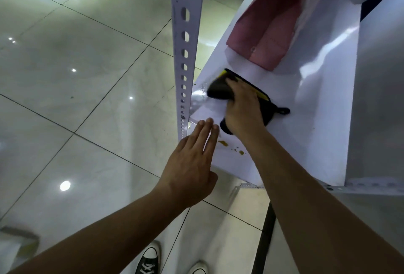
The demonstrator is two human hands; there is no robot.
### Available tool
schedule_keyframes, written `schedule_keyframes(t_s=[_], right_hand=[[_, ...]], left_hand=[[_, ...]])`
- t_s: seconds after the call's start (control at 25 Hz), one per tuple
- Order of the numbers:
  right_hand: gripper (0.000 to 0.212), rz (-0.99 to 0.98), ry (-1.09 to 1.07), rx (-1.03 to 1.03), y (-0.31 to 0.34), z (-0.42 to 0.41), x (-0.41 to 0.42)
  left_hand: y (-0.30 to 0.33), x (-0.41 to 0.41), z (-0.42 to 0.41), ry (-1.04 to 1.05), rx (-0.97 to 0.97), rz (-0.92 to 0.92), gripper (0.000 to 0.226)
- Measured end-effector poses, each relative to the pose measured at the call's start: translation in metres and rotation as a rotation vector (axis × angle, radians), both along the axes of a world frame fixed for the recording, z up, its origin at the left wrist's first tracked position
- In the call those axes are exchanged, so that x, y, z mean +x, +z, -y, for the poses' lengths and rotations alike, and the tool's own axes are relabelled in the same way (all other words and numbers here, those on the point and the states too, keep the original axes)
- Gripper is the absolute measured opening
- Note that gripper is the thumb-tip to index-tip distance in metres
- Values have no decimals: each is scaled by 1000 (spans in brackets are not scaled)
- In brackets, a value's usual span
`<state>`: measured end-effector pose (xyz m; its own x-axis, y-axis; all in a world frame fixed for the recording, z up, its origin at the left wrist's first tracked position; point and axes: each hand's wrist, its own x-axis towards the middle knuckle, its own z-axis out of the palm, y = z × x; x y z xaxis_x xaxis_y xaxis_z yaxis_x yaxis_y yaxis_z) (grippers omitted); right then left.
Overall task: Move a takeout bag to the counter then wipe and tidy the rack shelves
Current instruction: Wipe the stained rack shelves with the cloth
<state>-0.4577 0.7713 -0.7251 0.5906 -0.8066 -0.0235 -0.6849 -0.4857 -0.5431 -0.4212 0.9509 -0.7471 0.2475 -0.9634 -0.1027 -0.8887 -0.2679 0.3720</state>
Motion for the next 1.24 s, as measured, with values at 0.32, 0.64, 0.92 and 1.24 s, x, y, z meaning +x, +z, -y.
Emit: schedule_keyframes(t_s=[0.32, 0.64, 0.92, 1.24], right_hand=[[55, -75, 328, -70, -3, 1, -4], [60, -214, -152, -111, 13, 31, -180], [61, -130, -382, -164, -2, -27, -150], [56, 118, -189, -130, -14, -79, -153]], left_hand=[[1, 8, -4, -36, 17, -40, 108], [7, 8, -3, -61, -4, -88, 109], [7, 3, 0, -46, -6, -96, 109], [5, -2, -5, 1, -16, -18, 100]])
